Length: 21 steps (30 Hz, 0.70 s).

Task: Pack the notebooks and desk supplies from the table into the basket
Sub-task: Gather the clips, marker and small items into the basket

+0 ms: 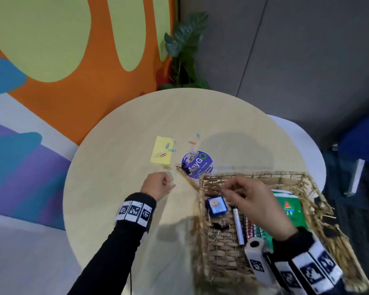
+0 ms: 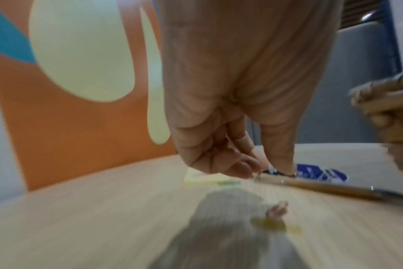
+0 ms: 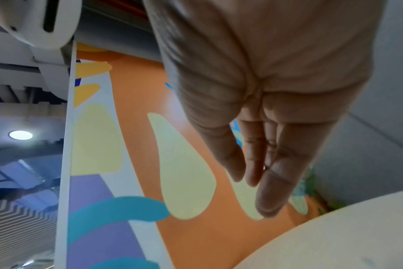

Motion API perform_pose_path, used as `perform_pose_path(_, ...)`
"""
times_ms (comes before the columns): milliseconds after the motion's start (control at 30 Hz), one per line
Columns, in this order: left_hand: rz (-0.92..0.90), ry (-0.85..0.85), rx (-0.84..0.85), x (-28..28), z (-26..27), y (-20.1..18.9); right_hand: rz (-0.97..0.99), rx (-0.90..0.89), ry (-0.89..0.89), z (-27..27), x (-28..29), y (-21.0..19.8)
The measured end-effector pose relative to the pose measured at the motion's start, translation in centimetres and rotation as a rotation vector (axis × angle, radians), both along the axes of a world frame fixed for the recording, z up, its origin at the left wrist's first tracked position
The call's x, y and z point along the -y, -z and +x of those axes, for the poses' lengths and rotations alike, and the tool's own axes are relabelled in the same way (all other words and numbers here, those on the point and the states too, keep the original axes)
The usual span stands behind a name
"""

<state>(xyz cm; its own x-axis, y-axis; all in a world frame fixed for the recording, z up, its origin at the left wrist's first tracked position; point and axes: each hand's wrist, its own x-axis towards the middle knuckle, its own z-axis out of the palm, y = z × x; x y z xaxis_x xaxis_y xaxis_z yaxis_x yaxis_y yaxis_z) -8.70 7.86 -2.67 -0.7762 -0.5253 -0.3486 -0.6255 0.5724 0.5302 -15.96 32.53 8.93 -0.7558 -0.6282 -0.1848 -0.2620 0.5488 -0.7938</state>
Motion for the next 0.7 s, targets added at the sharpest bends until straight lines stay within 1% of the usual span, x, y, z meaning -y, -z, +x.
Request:
perform_pose_path(67, 0.048, -0.04, 0.021, 0.8, 0.7, 1.8, 0.011, 0.029, -0.002, 0.3, 4.0, 0.7)
perform_pose_path(133, 0.093, -0.041, 0.023, 1.2, 0.8, 3.1, 0.06, 0.024, -0.005, 0.6, 7.7, 2.0)
perform_pose_path(233, 0.076, 0.04, 0.043, 1.7, 0.6, 4.2, 0.145, 0.007, -0.012, 0.8, 12.2, 4.0)
perform_pose_path(333, 0.052, 0.118, 0.094, 2.1, 0.1, 4.0, 0.294, -0.002, -0.015, 0.8, 15.7, 6.0)
perform_pose_path(433, 0.006, 0.232, 0.186, 2.3, -0.1, 3.5, 0.417, 0.015, -0.049, 0.9, 18.2, 8.1)
perform_pose_path(567, -0.101, 0.326, 0.22, 2.2, 0.8, 3.7, 0.609, -0.028, -0.088, 1.2, 19.9, 11.8)
perform_pose_path(633, -0.149, 0.356, 0.241, 2.3, 1.4, 4.2, 0.652, -0.055, -0.084, 1.4, 20.0, 13.3)
perform_pose_path(700, -0.151, 0.362, 0.239, 2.5, 1.8, 4.5, 0.653, -0.102, -0.082, 1.5, 20.1, 14.3)
